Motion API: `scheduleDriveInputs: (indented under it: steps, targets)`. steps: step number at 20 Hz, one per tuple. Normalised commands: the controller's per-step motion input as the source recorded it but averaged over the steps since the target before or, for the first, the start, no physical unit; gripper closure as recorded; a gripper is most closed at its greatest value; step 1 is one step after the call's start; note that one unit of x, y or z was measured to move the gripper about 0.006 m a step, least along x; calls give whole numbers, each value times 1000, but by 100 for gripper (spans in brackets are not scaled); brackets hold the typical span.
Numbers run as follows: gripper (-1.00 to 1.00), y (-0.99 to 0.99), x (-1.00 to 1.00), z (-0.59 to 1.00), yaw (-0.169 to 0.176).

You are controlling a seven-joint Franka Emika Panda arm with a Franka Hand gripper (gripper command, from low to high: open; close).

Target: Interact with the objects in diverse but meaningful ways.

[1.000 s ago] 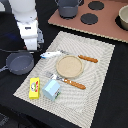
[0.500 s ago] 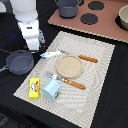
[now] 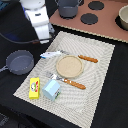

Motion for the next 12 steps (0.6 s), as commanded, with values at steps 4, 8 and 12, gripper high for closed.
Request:
scheduleDriveInputs:
  steps: [4, 8, 12]
  targets:
    - [100, 89, 993, 249, -26]
    - [100, 211, 986, 199, -13]
    - [100, 335, 986, 202, -1]
